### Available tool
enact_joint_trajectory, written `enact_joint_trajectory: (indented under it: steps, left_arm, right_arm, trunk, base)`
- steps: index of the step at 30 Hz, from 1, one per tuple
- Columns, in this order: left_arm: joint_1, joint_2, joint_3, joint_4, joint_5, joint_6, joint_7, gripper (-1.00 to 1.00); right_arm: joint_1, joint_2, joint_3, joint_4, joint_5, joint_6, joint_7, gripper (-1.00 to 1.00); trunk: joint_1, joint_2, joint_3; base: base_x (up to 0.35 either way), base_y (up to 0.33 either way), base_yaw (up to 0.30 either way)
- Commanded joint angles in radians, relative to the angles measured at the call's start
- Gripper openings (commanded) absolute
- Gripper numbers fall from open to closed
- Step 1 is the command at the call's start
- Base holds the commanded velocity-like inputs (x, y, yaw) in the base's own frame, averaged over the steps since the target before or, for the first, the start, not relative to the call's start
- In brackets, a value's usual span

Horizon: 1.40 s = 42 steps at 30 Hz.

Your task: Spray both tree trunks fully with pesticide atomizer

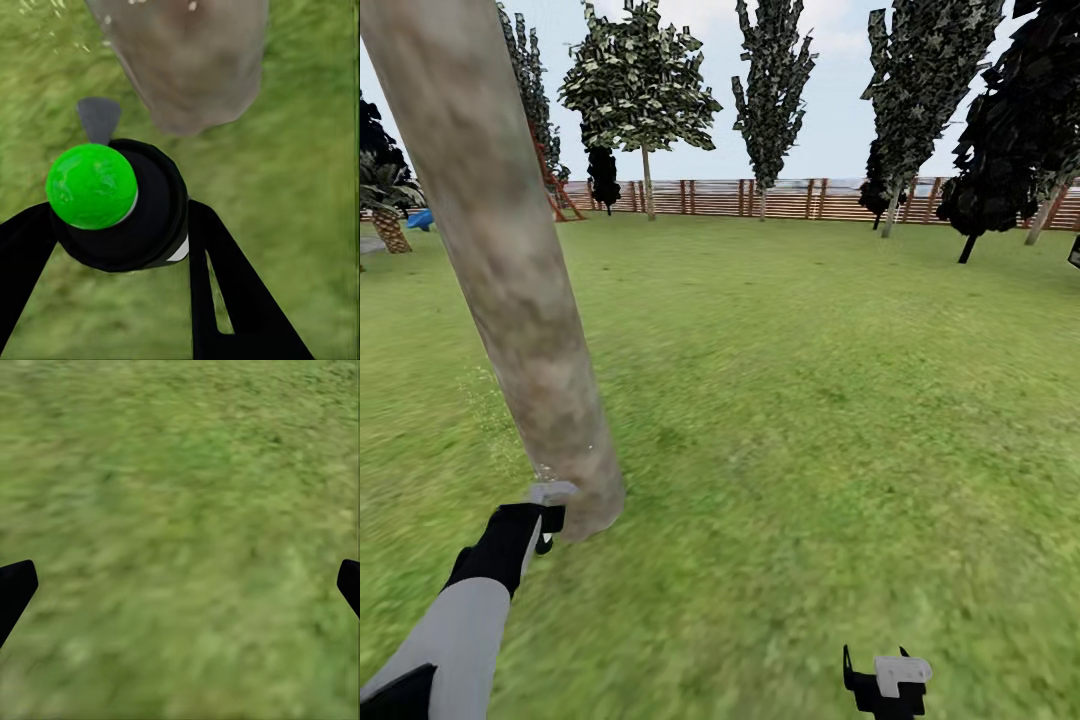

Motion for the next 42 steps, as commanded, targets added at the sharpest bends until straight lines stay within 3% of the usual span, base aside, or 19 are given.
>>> enact_joint_trajectory:
  steps: [1, 3, 5, 8, 11, 13, 14, 17, 19, 24, 27, 28, 29, 31, 33, 34, 37, 40, 42]
  left_arm:
    - [-0.006, -0.001, -0.004, 0.000, -0.003, 0.001, 0.000, -1.00]
    - [-0.026, 0.013, -0.006, 0.001, -0.003, 0.019, -0.003, -1.00]
    - [-0.031, 0.073, -0.003, 0.001, -0.002, 0.047, -0.023, -1.00]
    - [-0.031, 0.123, -0.004, 0.001, -0.003, 0.053, -0.060, -1.00]
    - [-0.031, 0.116, -0.009, 0.001, -0.004, 0.054, -0.069, -1.00]
    - [-0.032, 0.086, -0.011, 0.001, -0.004, 0.053, -0.070, -1.00]
    - [-0.042, 0.052, -0.017, 0.000, -0.006, 0.054, -0.071, -1.00]
    - [-0.058, 0.041, -0.021, 0.000, -0.005, 0.055, -0.071, -1.00]
    - [-0.076, 0.057, -0.022, 0.001, -0.008, 0.056, -0.072, -1.00]
    - [-0.089, 0.142, -0.021, 0.003, -0.005, 0.082, -0.076, -1.00]
    - [-0.088, 0.119, -0.034, 0.004, -0.005, 0.096, -0.078, -1.00]
    - [-0.101, 0.074, -0.096, 0.002, -0.005, 0.112, -0.077, -1.00]
    - [-0.120, 0.081, -0.109, 0.002, -0.004, 0.144, -0.078, -1.00]
    - [-0.130, 0.105, -0.112, 0.002, -0.004, 0.160, -0.079, -1.00]
    - [-0.134, 0.155, -0.111, 0.003, -0.002, 0.166, -0.094, -1.00]
    - [-0.132, 0.170, -0.114, 0.002, -0.004, 0.168, -0.154, -1.00]
    - [-0.133, 0.154, -0.117, 0.001, -0.008, 0.169, -0.208, -1.00]
    - [-0.136, 0.083, -0.145, -0.004, -0.010, 0.170, -0.219, -1.00]
    - [-0.136, 0.083, -0.151, -0.017, -0.011, 0.181, -0.220, -1.00]
  right_arm:
    - [0.000, 0.000, 0.000, 0.000, 0.000, 0.000, 0.000, 1.00]
    - [0.000, 0.000, 0.000, 0.000, 0.000, 0.000, 0.000, 1.00]
    - [0.000, 0.000, 0.000, 0.000, 0.000, 0.000, 0.000, 1.00]
    - [0.000, 0.000, -0.001, 0.000, 0.000, 0.000, 0.000, 1.00]
    - [0.000, 0.000, -0.001, 0.000, 0.000, 0.000, 0.000, 1.00]
    - [0.000, 0.000, -0.001, 0.000, 0.000, 0.000, 0.000, 1.00]
    - [0.000, 0.000, -0.001, 0.000, 0.000, 0.001, 0.000, 1.00]
    - [0.000, 0.000, -0.001, 0.000, 0.000, 0.001, 0.000, 1.00]
    - [0.000, 0.000, -0.001, 0.000, 0.000, 0.001, 0.000, 1.00]
    - [0.000, 0.000, -0.001, 0.000, 0.000, 0.001, 0.000, 1.00]
    - [0.000, 0.000, -0.001, 0.000, 0.000, 0.001, 0.000, 1.00]
    - [0.000, 0.000, -0.001, 0.000, 0.000, 0.001, 0.000, 1.00]
    - [0.000, 0.000, -0.001, 0.000, 0.000, 0.001, 0.000, 1.00]
    - [0.000, 0.000, -0.001, 0.000, 0.000, 0.001, 0.000, 1.00]
    - [0.000, 0.000, -0.001, 0.000, 0.000, 0.001, 0.000, 1.00]
    - [0.000, 0.000, -0.001, 0.000, 0.000, 0.001, 0.000, 1.00]
    - [0.000, 0.000, 0.000, 0.000, 0.000, 0.001, 0.000, 1.00]
    - [0.000, -0.002, -0.001, 0.000, 0.000, 0.001, 0.000, 1.00]
    - [0.000, -0.002, -0.001, 0.000, 0.000, 0.001, 0.000, 1.00]
  trunk:
    - [0.000, 0.000, 0.000]
    - [0.000, 0.000, 0.000]
    - [0.000, 0.000, 0.000]
    - [0.000, 0.000, 0.000]
    - [0.000, 0.000, 0.000]
    - [0.000, 0.000, 0.000]
    - [0.000, 0.000, 0.000]
    - [0.000, 0.000, 0.000]
    - [0.000, 0.000, 0.000]
    - [0.000, 0.000, 0.000]
    - [0.000, 0.000, 0.000]
    - [0.000, 0.000, 0.000]
    - [0.000, 0.000, 0.000]
    - [0.000, 0.000, 0.000]
    - [0.000, 0.000, 0.000]
    - [0.000, 0.000, 0.000]
    - [0.000, 0.000, 0.000]
    - [0.000, 0.000, 0.000]
    - [0.000, 0.000, 0.000]
  base:
    - [0.000, 0.000, 0.000]
    - [0.000, 0.000, 0.000]
    - [0.000, 0.000, 0.000]
    - [0.000, 0.000, 0.000]
    - [0.000, 0.000, 0.000]
    - [0.000, 0.000, 0.000]
    - [0.000, 0.000, 0.000]
    - [0.000, 0.000, 0.000]
    - [0.000, 0.000, 0.000]
    - [0.000, 0.000, 0.000]
    - [0.000, 0.000, 0.000]
    - [0.000, 0.000, 0.000]
    - [0.000, 0.000, 0.000]
    - [0.000, 0.000, 0.000]
    - [0.000, 0.000, 0.000]
    - [0.000, 0.000, 0.000]
    - [0.000, 0.000, 0.000]
    - [0.000, 0.000, 0.000]
    - [0.000, 0.000, 0.000]
